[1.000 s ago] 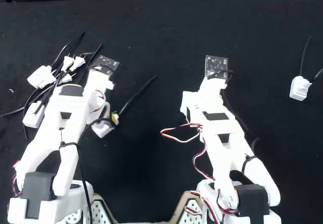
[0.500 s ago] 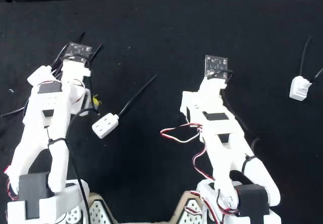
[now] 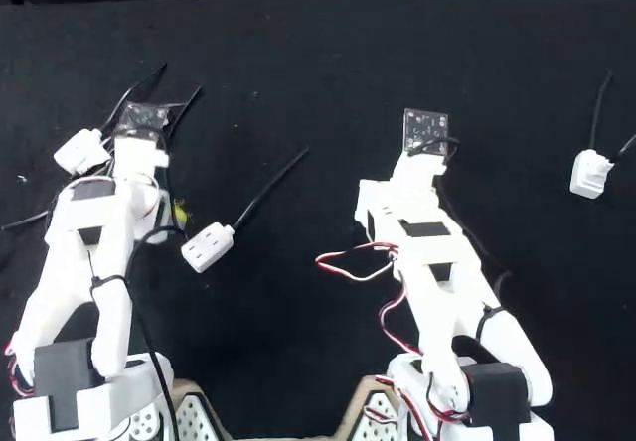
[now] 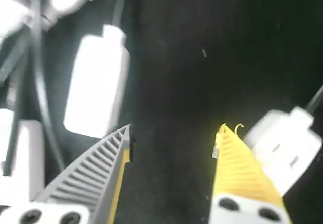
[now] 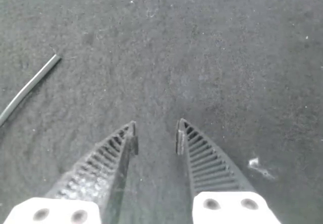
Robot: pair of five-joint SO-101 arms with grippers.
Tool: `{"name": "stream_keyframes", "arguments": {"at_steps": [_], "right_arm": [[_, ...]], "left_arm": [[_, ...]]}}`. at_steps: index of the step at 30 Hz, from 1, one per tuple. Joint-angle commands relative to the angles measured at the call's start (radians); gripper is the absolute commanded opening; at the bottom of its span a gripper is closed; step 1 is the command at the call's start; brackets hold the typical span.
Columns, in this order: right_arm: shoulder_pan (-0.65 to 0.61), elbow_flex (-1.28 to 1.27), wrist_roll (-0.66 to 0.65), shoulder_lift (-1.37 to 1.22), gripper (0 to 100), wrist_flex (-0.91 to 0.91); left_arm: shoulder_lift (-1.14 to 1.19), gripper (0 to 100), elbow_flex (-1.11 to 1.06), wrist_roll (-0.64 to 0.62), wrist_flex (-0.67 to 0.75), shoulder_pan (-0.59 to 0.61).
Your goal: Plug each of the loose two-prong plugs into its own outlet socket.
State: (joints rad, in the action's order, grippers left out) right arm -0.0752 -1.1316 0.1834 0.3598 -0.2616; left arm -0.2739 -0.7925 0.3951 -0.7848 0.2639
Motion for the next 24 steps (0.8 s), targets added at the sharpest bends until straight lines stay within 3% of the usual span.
{"name": "stream_keyframes", "arguments": {"at_steps": [1,4,11,16,20,24], "right_arm": [[-0.009,0.01,-0.005,0.042,12.0,0.025],[-0.009,0.01,-0.005,0.042,12.0,0.025],[-0.009,0.01,-0.005,0.042,12.0,0.025],[-0.009,0.01,-0.005,0.042,12.0,0.025],[-0.009,0.008,-0.005,0.042,12.0,0.023],[-0.008,0.008,-0.005,0.042,12.0,0.023]], "left_arm": [[-0.017,26,-0.05,0.058,0.009,0.005],[-0.023,26,-0.074,0.057,-0.023,-0.021],[-0.15,26,-0.071,0.028,-0.252,-0.16],[-0.242,26,-0.116,-0.123,-0.212,-0.364],[-0.253,26,-0.151,-0.15,-0.186,-0.519],[-0.259,26,-0.113,-0.135,-0.29,-0.503]]}}
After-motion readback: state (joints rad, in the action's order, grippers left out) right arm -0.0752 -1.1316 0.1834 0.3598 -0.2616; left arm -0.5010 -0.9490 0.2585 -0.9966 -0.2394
